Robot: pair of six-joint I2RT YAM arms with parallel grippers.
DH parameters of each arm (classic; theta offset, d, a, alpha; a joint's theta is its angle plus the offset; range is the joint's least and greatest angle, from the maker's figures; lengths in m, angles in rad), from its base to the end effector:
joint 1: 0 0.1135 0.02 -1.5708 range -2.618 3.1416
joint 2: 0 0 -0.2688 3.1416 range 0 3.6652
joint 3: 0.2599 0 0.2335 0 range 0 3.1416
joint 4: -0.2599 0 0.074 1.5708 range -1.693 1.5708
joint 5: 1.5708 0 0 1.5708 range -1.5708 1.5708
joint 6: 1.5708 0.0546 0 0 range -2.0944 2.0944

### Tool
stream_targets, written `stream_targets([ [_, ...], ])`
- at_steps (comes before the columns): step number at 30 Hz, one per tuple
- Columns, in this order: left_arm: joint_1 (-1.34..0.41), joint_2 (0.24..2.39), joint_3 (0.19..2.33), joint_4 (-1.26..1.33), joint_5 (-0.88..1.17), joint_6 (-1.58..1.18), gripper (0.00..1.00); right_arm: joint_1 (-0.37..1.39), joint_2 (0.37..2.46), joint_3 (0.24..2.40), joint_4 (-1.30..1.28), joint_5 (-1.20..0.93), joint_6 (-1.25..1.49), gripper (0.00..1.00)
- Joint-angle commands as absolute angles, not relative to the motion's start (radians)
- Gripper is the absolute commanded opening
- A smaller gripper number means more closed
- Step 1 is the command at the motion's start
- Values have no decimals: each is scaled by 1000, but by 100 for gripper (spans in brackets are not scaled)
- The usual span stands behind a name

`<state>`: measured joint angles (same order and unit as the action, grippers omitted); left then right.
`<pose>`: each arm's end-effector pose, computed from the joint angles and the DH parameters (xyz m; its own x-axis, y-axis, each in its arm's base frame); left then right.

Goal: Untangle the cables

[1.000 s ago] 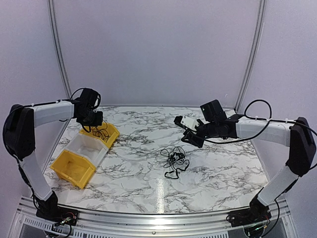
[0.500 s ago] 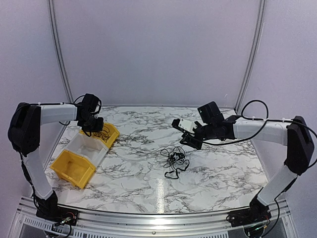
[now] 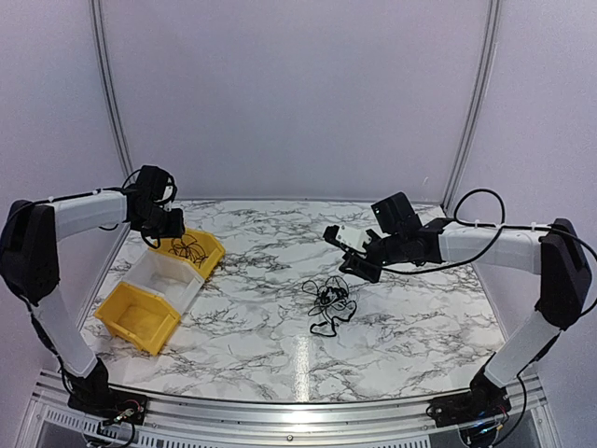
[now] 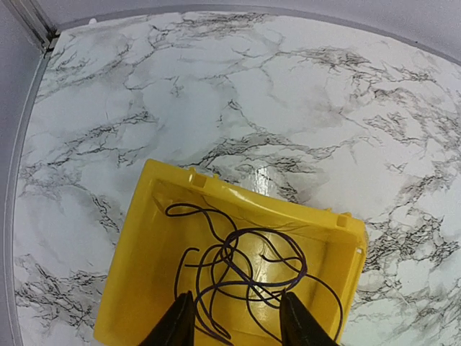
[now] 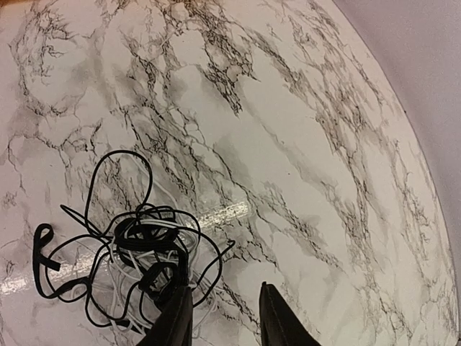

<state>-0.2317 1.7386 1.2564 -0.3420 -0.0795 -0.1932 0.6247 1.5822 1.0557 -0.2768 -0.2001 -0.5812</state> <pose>0.3707 -0.0830 0.2328 -0.7350 -0.0232 -0.6777 0.0360 0.9967 -0.0732 0.2669 0.2058 0.2290 -0.1117 -0.7439 -0.6589 -0.8931 0.3659 -0.2617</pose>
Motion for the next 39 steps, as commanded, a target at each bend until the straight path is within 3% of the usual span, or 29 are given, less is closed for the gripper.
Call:
stream_targets([
  [1,-233,1634,1215,-333,-95,-163,44,633,1591,1060,-268,-197,-581,33],
  [11,-287,1329,1117,-327,-166,-111,53,595,1551,1093,-359,-213,-557,34],
  [17,-510,1181,1029,-297,-177,-77,54,552,1524,1023,-449,-254,-620,37],
  [19,-613,1177,991,-268,-161,-92,55,552,1515,992,-465,-246,-625,45],
  [22,-749,1204,930,-205,-130,-124,55,549,1487,950,-462,-243,-611,74],
  [24,-833,1244,897,-150,-121,-144,54,549,1476,936,-456,-238,-606,80],
  [29,-963,1412,815,83,-72,-238,52,546,1486,940,-473,-272,-622,76],
  [39,-958,1716,924,315,124,-413,52,549,1614,1039,-428,-289,-594,64],
])
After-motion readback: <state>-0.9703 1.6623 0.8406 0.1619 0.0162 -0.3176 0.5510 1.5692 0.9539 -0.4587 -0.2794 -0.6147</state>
